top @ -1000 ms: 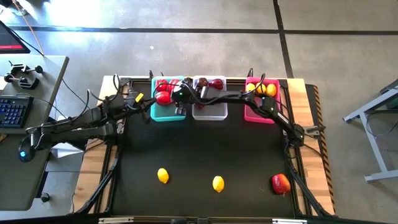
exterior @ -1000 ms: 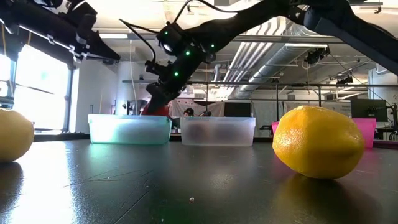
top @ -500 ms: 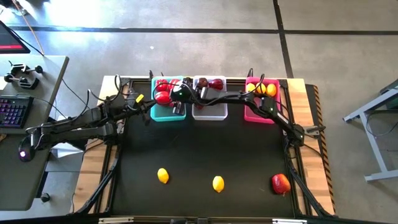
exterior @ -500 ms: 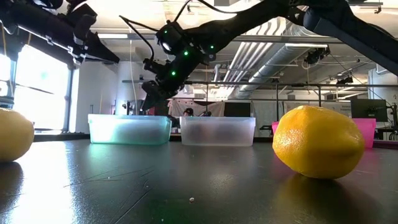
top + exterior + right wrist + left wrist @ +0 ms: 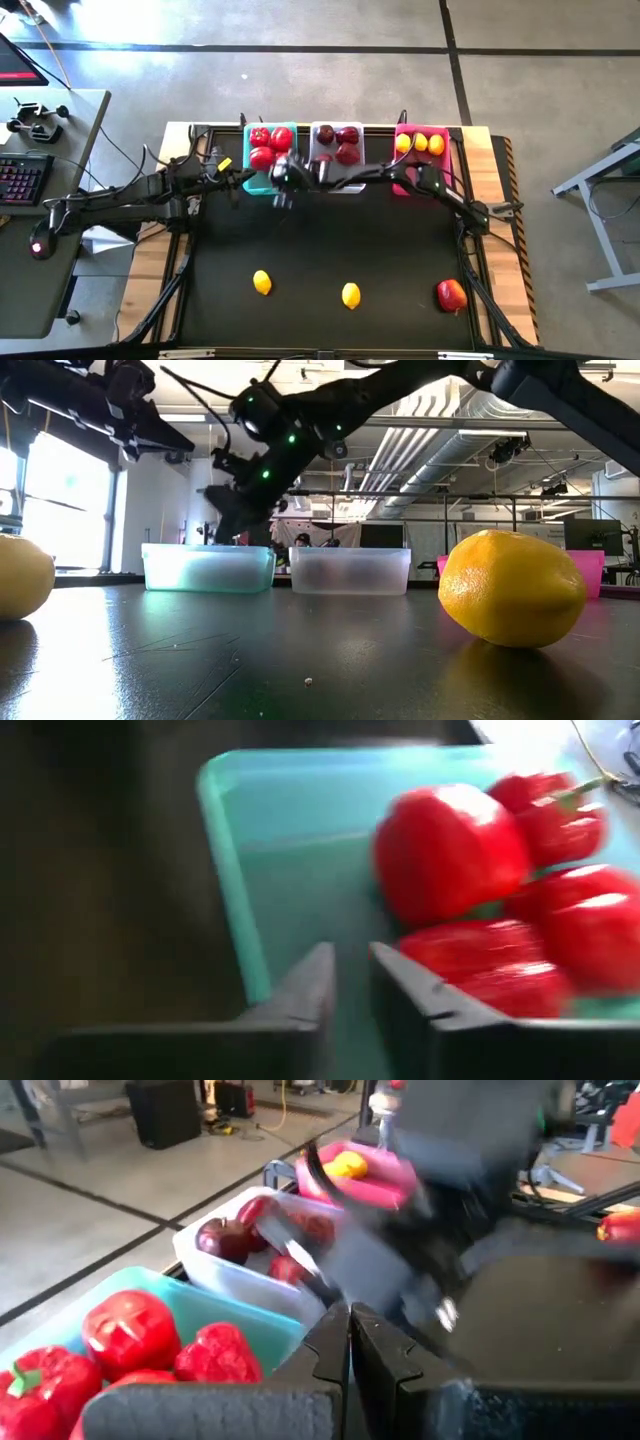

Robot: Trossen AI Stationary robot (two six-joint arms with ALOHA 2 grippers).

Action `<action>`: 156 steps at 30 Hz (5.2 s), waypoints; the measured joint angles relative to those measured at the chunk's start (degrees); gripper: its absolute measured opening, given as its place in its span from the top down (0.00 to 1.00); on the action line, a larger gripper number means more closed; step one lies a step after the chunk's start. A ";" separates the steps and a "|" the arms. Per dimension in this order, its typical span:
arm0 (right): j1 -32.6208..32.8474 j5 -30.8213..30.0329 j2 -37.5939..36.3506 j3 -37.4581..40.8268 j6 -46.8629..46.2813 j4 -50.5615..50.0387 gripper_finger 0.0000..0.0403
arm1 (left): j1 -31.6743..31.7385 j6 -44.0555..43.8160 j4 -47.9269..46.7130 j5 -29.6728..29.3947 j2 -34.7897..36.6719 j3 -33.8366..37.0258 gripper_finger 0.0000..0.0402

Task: Sort produce into baskets
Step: Adjust the green bin, then put the lemon into the pink bin

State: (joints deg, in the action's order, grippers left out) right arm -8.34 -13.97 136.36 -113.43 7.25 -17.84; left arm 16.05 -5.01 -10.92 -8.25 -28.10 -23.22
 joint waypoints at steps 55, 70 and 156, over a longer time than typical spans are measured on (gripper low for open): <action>17.76 -17.59 -31.27 41.81 -25.36 4.31 1.00 | -21.48 -7.09 5.09 4.40 -33.59 0.02 1.00; 17.62 -16.70 -31.90 42.07 -23.87 3.40 1.00 | -9.96 -11.51 4.29 -13.70 -37.44 0.02 1.00; 26.85 8.20 -20.05 10.35 -77.41 -67.42 0.63 | -21.05 -7.84 49.72 3.54 -30.80 13.84 1.00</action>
State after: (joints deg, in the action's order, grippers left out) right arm 18.50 -5.77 116.31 -103.08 -70.16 -85.26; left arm -4.99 -12.84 38.79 -4.71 -58.89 -9.38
